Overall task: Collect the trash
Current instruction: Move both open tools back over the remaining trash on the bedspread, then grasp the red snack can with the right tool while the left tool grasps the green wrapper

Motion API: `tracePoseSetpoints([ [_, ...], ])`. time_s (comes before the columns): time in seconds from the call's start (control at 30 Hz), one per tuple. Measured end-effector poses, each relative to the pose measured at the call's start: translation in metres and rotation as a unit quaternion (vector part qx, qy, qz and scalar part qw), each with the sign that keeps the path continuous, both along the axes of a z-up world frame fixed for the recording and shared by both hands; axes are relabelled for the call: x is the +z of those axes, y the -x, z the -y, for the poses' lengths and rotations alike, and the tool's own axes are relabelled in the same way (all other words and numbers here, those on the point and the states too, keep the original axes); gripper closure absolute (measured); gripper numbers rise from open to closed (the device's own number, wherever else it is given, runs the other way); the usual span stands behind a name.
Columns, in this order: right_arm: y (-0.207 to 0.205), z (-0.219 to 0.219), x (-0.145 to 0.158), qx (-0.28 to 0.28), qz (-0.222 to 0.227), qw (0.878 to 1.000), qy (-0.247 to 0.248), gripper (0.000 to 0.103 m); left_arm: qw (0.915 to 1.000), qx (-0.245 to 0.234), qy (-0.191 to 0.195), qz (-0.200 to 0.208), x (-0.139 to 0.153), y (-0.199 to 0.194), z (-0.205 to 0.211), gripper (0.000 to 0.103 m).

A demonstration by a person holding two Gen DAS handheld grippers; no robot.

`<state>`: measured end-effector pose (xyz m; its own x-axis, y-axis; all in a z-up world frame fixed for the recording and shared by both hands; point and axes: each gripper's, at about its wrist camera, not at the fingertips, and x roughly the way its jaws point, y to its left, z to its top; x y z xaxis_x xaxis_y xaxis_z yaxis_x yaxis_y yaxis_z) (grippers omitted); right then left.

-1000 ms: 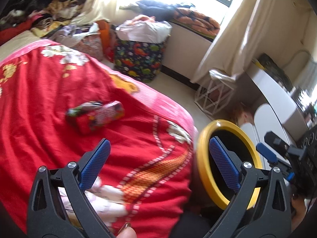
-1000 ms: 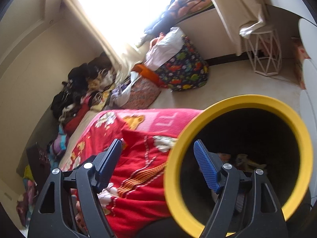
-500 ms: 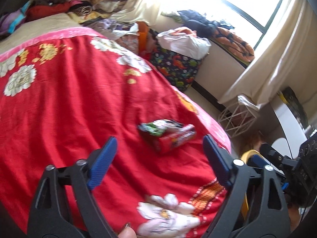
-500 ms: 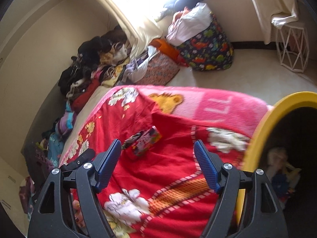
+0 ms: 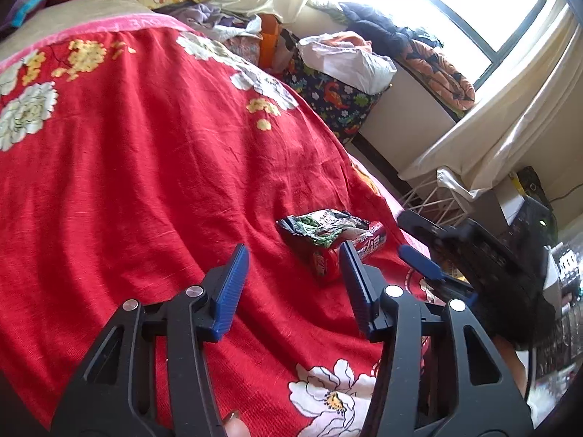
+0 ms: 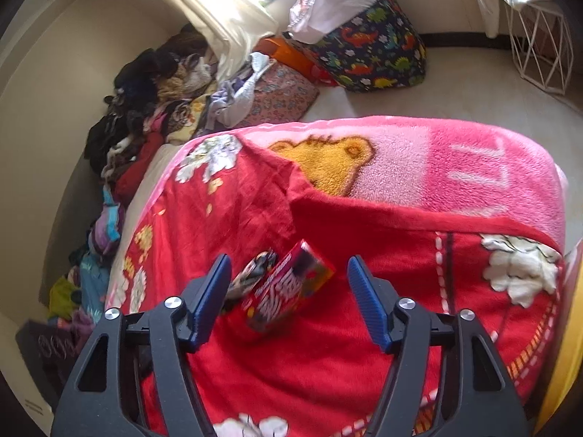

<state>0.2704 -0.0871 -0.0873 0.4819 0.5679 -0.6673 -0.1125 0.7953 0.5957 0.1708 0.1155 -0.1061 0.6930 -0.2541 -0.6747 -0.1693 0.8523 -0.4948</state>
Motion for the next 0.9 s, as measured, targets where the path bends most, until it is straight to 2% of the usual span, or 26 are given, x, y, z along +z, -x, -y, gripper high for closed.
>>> tracePoseSetpoints([
  [0.17,-0.020,-0.003,-0.022,-0.011,-0.055,0.998,-0.027,0.053,0.9993,-0.002,0.034,-0.016,-0.011,-0.012,-0.004,0.060],
  [0.27,-0.025,0.001,-0.036,-0.018,-0.086,0.994,-0.067,0.059,0.9965,0.004,0.079,-0.029,-0.023,-0.021,-0.009,0.060],
  [0.3,-0.026,0.003,-0.041,-0.019,-0.095,0.992,-0.083,0.065,0.9947,0.006,0.097,-0.033,-0.027,-0.024,-0.010,0.060],
  [0.33,-0.025,0.005,-0.042,-0.019,-0.097,0.991,-0.091,0.065,0.9934,0.008,0.108,-0.037,-0.030,-0.026,-0.011,0.061],
  [0.57,-0.007,0.031,-0.025,-0.026,-0.060,0.993,-0.098,0.066,0.9847,0.019,0.168,-0.041,-0.045,-0.042,-0.012,0.062],
  [0.63,-0.002,0.036,-0.020,-0.024,-0.050,0.994,-0.092,0.066,0.9831,0.024,0.177,-0.042,-0.047,-0.046,-0.011,0.070],
  [0.7,0.005,0.041,-0.013,-0.022,-0.037,0.995,-0.085,0.066,0.9814,0.029,0.184,-0.046,-0.049,-0.049,-0.010,0.088],
  [0.77,0.012,0.044,-0.004,-0.018,-0.019,0.997,-0.077,0.066,0.9806,0.035,0.186,-0.049,-0.050,-0.048,-0.009,0.098],
  [0.9,0.027,0.055,0.013,-0.013,0.018,0.997,-0.069,0.066,0.9825,0.025,0.181,-0.036,-0.042,-0.040,-0.003,0.100],
])
